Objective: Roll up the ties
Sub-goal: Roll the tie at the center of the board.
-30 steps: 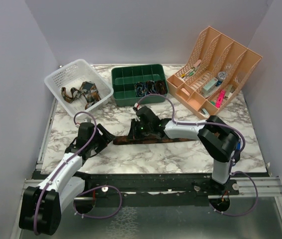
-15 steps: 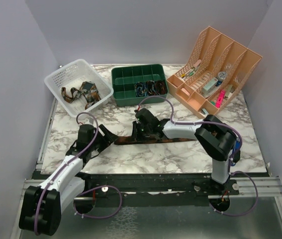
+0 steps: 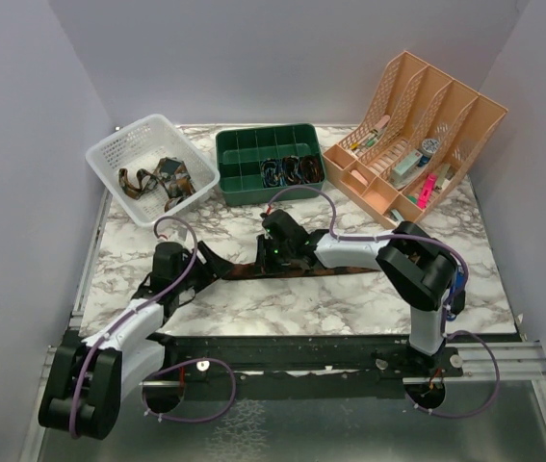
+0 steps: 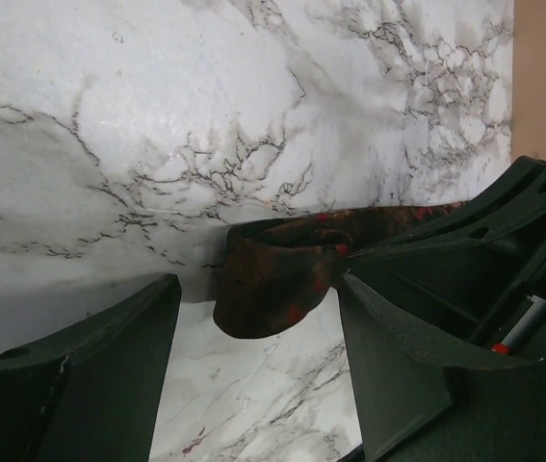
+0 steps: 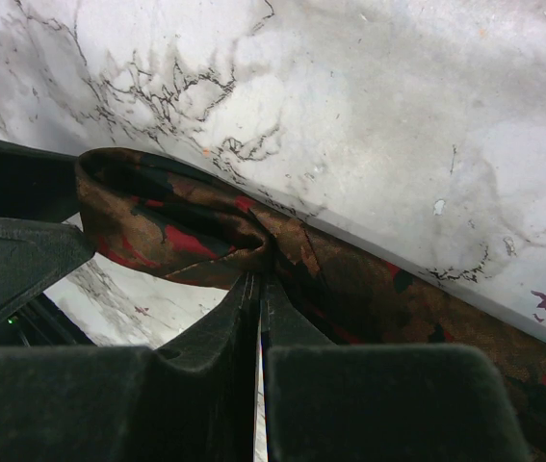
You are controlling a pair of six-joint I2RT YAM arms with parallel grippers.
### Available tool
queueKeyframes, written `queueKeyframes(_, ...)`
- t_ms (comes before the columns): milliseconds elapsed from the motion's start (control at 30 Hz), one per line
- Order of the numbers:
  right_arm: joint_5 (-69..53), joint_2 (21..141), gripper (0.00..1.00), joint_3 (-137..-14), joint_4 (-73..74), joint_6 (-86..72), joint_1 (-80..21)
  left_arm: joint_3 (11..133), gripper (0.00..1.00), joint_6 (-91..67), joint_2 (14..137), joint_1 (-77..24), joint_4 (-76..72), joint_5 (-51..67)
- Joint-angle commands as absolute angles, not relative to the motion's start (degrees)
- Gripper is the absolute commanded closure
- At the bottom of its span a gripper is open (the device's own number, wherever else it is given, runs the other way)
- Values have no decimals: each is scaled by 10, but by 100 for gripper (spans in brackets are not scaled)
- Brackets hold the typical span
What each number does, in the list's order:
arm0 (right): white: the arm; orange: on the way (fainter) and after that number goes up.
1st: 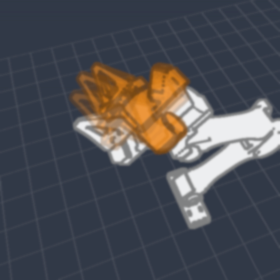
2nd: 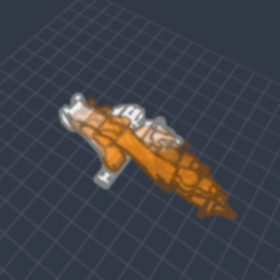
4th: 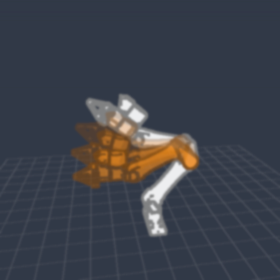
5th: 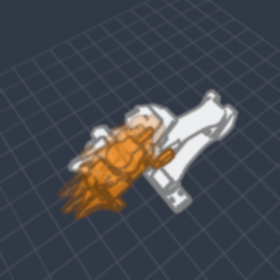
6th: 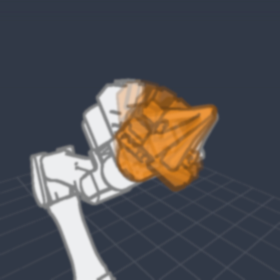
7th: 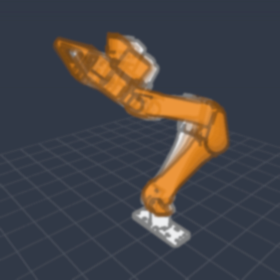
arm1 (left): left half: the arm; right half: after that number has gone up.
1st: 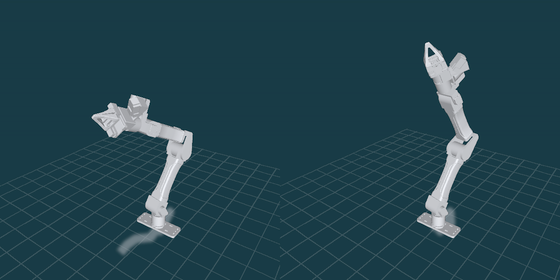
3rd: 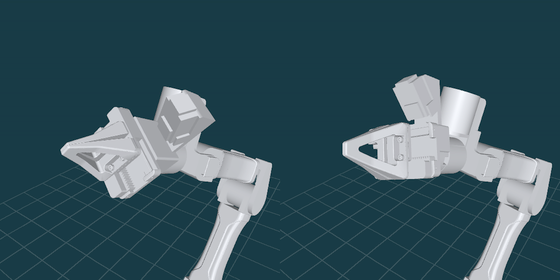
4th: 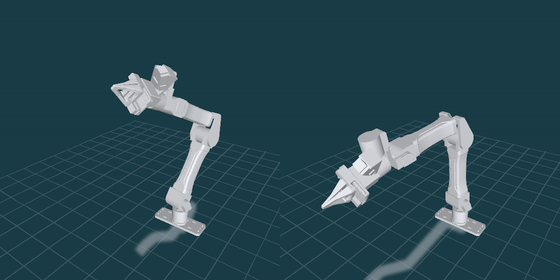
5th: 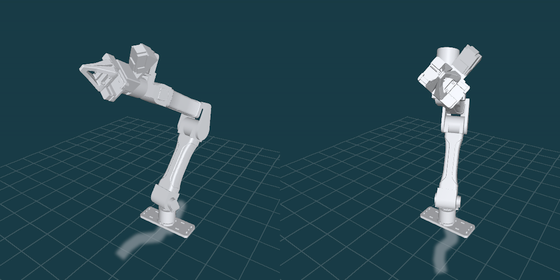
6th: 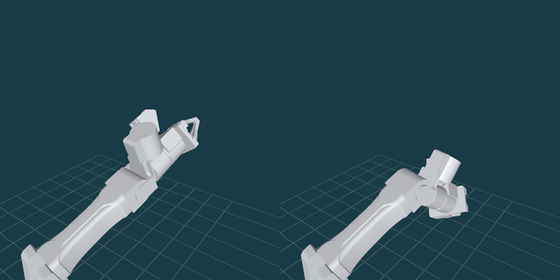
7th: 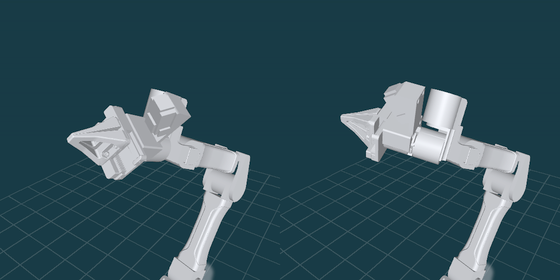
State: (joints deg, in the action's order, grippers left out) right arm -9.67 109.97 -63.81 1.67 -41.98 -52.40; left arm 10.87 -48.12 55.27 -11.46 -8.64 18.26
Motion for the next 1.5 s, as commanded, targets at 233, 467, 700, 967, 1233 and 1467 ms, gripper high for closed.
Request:
queueKeyframes(233,-83,1120,91,-650,51,-417,-519,97,42,-416,602,-112,-154,209)
queueKeyframes(467,-89,1126,91,-656,54,-419,-519,86,50,-421,582,-112,-164,220)
queueKeyframes(700,-91,1130,92,-658,55,-419,-517,87,63,-421,584,-112,-178,223)
queueKeyframes(967,-97,1126,92,-662,58,-419,-517,88,80,-417,579,-112,-192,236)
queueKeyframes(1233,-130,1094,84,-695,88,-402,-511,141,100,-390,550,-113,-92,176)
queueKeyframes(1467,-89,1045,77,-693,119,-390,-507,161,100,-387,519,-124,-30,112)
